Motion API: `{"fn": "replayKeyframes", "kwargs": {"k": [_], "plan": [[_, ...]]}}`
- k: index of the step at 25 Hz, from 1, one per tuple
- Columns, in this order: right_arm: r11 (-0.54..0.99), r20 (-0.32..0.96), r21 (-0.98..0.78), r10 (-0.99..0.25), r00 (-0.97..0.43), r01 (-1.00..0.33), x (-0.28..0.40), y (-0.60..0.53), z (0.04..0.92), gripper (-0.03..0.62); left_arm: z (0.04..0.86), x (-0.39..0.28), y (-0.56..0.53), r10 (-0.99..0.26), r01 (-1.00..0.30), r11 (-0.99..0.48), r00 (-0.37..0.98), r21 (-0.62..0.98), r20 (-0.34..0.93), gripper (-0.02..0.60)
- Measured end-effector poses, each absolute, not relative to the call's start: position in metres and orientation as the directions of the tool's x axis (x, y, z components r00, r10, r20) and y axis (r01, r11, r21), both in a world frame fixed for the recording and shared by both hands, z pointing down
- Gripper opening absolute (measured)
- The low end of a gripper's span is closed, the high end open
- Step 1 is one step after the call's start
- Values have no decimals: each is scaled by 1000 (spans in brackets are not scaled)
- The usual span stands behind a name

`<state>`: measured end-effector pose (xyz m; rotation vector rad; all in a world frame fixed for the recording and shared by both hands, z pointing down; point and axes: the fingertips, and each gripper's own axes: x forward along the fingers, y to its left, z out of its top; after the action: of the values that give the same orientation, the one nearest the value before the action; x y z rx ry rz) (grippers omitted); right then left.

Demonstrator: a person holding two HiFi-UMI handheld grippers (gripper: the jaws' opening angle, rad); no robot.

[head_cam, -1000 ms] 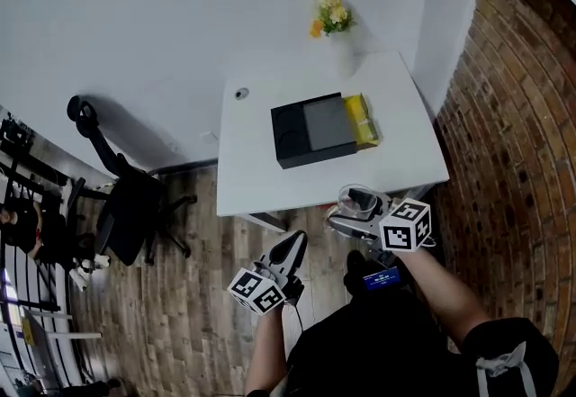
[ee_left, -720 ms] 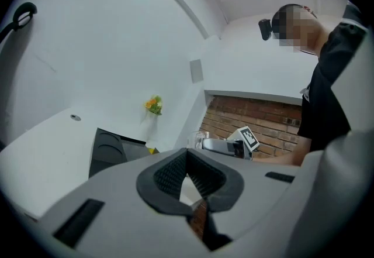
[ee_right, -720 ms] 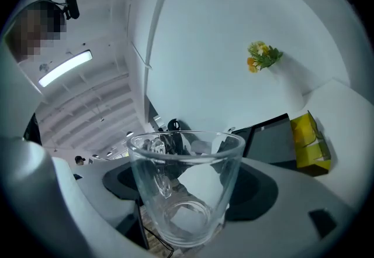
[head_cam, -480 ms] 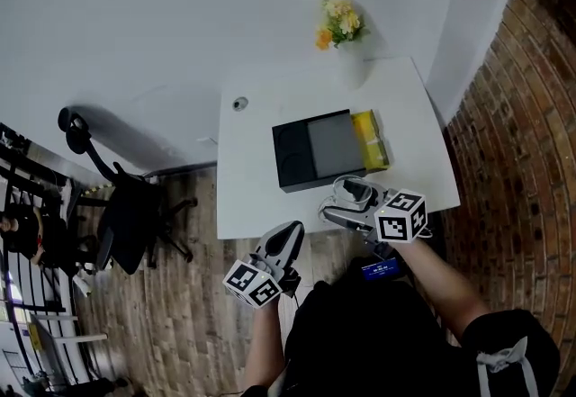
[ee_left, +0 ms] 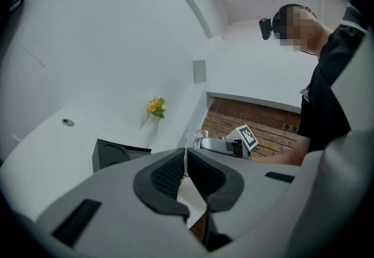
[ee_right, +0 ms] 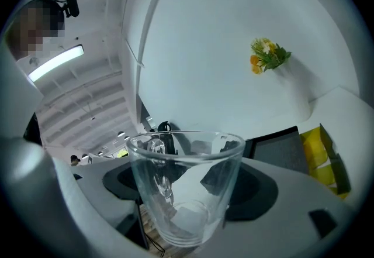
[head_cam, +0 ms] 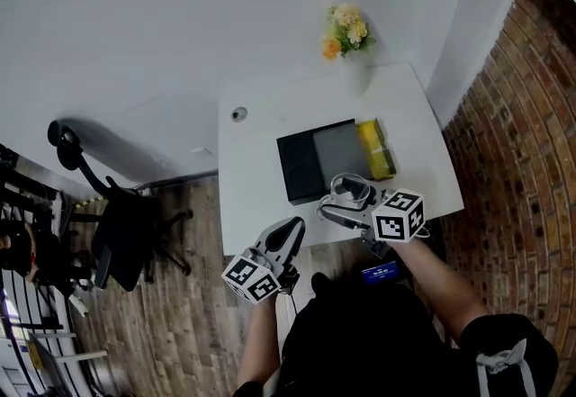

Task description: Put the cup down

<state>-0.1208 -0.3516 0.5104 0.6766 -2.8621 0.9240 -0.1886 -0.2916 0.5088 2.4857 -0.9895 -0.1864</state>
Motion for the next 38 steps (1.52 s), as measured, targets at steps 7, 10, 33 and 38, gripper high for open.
{"fn": "replayKeyframes", "kwargs": {"k": [7,10,33,38], "plan": [[721,177,-528,-423,-889,-448,-124,-365,502,410,502,-190,-308,-648,-576,-668,761,471,10,9],[723,175,-523,-426,-888,-451,-125,-370,500,410,502,-189,-310,-643,-575,-674,766,464,15,9],[798,219,-469,-310,-925,-379,-143,-414,513,410,491,-200,-312,-691,-627,-637,723,449,28,9],[794,237,-459,-323,-916,-398,-164,-457,531,410,490,-213,-315,-709,-648,-617,704,447,41,9]]}}
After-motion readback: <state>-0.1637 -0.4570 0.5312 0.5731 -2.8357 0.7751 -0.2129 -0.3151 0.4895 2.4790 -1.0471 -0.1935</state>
